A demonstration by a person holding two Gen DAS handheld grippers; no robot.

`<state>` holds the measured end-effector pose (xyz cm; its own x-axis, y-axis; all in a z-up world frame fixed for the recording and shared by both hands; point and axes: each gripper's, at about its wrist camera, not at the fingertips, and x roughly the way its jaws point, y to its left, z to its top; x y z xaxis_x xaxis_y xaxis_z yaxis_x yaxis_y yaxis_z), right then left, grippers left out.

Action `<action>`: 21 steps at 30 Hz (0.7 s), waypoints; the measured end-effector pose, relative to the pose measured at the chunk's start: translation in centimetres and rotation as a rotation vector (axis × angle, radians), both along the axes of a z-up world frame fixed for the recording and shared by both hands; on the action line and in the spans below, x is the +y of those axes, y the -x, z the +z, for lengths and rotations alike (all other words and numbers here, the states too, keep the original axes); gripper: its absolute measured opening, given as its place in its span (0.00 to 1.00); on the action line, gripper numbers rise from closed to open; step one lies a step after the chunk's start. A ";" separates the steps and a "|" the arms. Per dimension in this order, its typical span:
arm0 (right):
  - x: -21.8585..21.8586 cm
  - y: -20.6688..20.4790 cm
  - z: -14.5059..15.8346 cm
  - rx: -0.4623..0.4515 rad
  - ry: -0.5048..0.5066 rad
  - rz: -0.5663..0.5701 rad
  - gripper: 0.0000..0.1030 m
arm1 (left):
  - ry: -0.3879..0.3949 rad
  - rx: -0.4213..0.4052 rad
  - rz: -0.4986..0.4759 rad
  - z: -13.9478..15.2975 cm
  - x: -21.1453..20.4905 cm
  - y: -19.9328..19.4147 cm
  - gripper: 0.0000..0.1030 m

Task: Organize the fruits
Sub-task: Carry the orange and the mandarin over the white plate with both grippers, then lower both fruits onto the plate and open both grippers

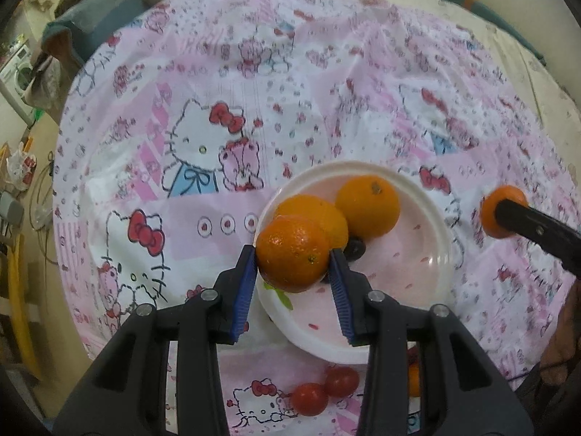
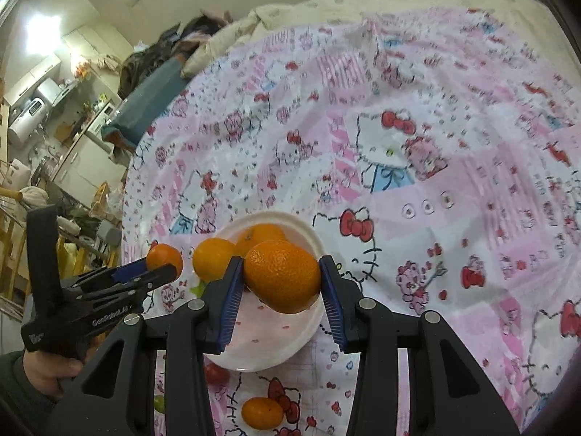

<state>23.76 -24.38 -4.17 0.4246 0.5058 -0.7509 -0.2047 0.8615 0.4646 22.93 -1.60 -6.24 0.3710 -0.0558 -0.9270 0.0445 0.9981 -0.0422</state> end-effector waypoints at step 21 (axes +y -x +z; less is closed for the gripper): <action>3.0 -2.6 -6.3 0.188 0.061 0.101 0.43 | -0.013 0.122 -0.046 -4.1 -1.6 0.5 0.35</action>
<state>26.39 -21.36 -10.44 0.2237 0.4896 -0.8428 -0.2061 0.8689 0.4501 22.42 -3.20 -10.29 0.2530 -0.0577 -0.9658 0.0852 0.9957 -0.0371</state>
